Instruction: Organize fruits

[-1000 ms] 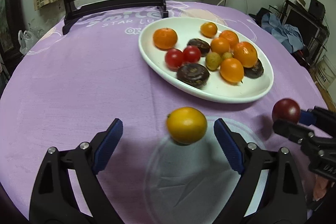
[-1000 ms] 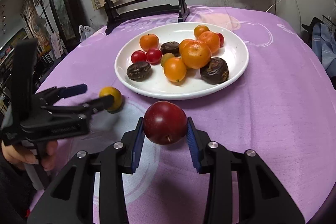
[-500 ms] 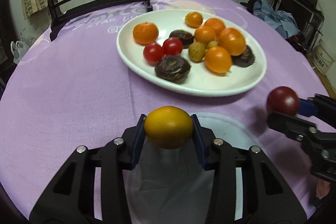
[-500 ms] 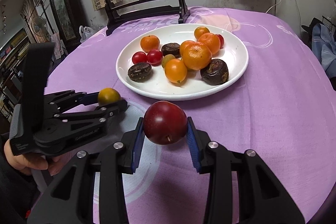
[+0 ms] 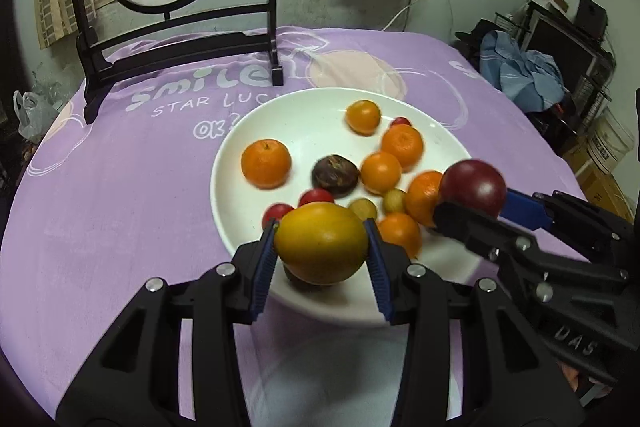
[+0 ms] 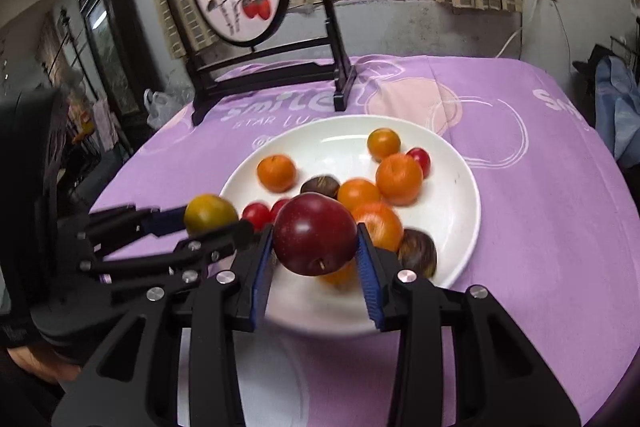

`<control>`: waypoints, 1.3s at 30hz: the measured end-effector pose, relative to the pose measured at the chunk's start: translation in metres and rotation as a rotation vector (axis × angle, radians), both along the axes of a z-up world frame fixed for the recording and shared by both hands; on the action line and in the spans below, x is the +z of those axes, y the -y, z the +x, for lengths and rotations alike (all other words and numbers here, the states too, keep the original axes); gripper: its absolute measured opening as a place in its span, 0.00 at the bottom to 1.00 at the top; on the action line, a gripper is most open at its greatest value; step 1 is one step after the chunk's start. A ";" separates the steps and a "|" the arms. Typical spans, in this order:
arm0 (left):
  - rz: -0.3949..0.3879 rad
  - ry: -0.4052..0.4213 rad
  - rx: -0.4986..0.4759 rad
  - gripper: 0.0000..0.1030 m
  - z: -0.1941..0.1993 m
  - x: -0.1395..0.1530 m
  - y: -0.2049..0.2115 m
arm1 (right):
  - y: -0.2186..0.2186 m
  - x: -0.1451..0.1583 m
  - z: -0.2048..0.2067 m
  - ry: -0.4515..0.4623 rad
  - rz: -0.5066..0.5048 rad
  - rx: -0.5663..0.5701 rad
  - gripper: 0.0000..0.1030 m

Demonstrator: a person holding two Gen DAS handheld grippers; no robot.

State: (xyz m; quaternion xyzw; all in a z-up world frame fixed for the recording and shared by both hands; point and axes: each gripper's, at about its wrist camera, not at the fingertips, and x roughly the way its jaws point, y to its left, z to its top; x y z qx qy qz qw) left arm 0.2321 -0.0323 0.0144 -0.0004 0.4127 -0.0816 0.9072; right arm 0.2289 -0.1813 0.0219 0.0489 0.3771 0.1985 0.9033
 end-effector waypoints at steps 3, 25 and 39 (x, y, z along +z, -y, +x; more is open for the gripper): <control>0.022 -0.014 0.025 0.42 0.018 -0.007 0.000 | -0.001 -0.008 0.022 -0.021 0.000 -0.017 0.39; 0.004 0.012 0.113 0.87 -0.047 -0.006 -0.007 | 0.038 0.009 -0.057 0.046 -0.026 -0.078 0.66; 0.030 0.036 0.131 0.92 -0.123 -0.011 -0.009 | 0.029 -0.011 -0.119 0.025 -0.126 -0.092 0.67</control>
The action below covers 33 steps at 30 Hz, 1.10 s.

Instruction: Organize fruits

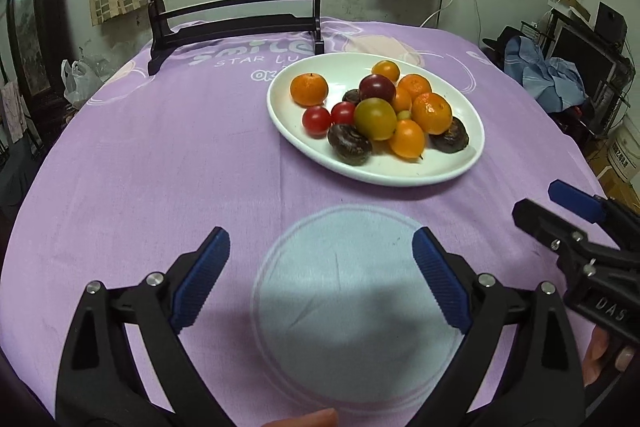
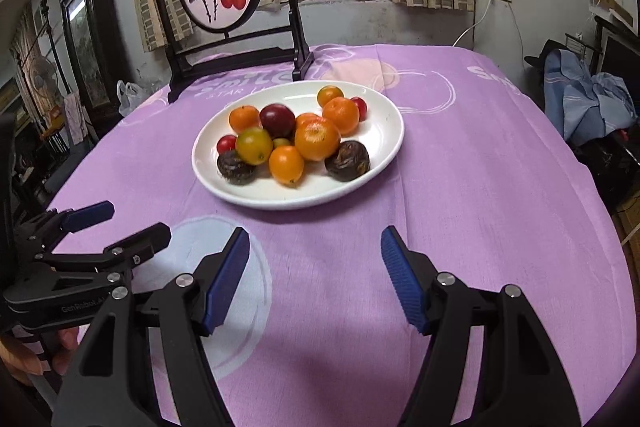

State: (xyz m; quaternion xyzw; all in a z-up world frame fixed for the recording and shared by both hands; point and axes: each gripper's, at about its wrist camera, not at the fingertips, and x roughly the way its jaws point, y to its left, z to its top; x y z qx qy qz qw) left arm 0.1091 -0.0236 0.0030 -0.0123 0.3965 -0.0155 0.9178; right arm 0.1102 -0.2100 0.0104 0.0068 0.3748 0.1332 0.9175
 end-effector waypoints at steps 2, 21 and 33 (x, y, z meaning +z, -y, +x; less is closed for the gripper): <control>-0.002 0.000 0.002 0.95 -0.005 -0.001 -0.001 | -0.003 -0.004 -0.005 -0.014 -0.006 0.004 0.67; -0.008 -0.020 0.006 0.98 -0.017 -0.017 -0.006 | -0.004 -0.027 -0.019 -0.084 -0.029 -0.015 0.70; 0.002 -0.016 -0.022 0.98 -0.026 -0.018 -0.002 | -0.005 -0.031 -0.020 -0.102 -0.038 -0.017 0.70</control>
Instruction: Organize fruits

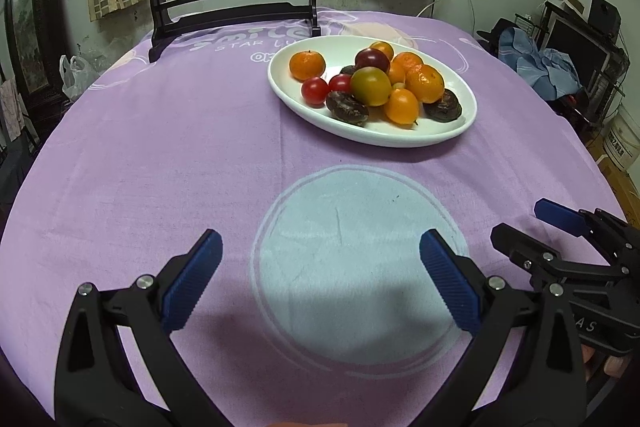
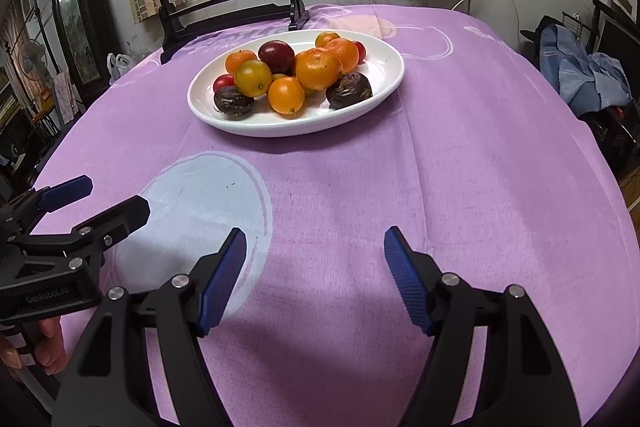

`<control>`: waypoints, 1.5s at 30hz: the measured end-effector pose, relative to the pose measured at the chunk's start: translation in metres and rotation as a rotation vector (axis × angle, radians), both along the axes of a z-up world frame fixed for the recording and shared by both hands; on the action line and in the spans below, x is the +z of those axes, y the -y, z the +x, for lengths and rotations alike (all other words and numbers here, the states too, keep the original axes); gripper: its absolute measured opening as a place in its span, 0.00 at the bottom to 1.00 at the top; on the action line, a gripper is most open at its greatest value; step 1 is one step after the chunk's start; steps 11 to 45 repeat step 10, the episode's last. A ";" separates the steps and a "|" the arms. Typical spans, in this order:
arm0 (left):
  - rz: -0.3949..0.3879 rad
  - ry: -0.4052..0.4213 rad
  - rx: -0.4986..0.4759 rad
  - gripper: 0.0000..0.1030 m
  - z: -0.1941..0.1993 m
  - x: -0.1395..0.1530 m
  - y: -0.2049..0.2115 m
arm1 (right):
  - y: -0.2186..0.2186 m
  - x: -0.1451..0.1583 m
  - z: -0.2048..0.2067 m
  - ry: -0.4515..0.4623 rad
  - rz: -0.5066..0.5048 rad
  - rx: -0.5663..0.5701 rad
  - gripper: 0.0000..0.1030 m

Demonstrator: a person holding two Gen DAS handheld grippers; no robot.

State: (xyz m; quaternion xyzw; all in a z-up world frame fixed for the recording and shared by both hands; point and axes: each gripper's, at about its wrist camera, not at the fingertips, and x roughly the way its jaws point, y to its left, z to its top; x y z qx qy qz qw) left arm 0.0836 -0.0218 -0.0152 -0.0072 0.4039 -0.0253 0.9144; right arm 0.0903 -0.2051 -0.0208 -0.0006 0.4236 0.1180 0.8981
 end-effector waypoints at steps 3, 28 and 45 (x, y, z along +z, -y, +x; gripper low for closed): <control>-0.003 -0.019 0.001 0.98 0.001 -0.003 -0.001 | -0.001 -0.003 -0.001 -0.010 -0.009 0.004 0.70; -0.033 -0.057 0.034 0.98 0.003 -0.013 -0.009 | -0.002 -0.007 -0.002 -0.035 -0.008 0.005 0.72; -0.033 -0.057 0.034 0.98 0.003 -0.013 -0.009 | -0.002 -0.007 -0.002 -0.035 -0.008 0.005 0.72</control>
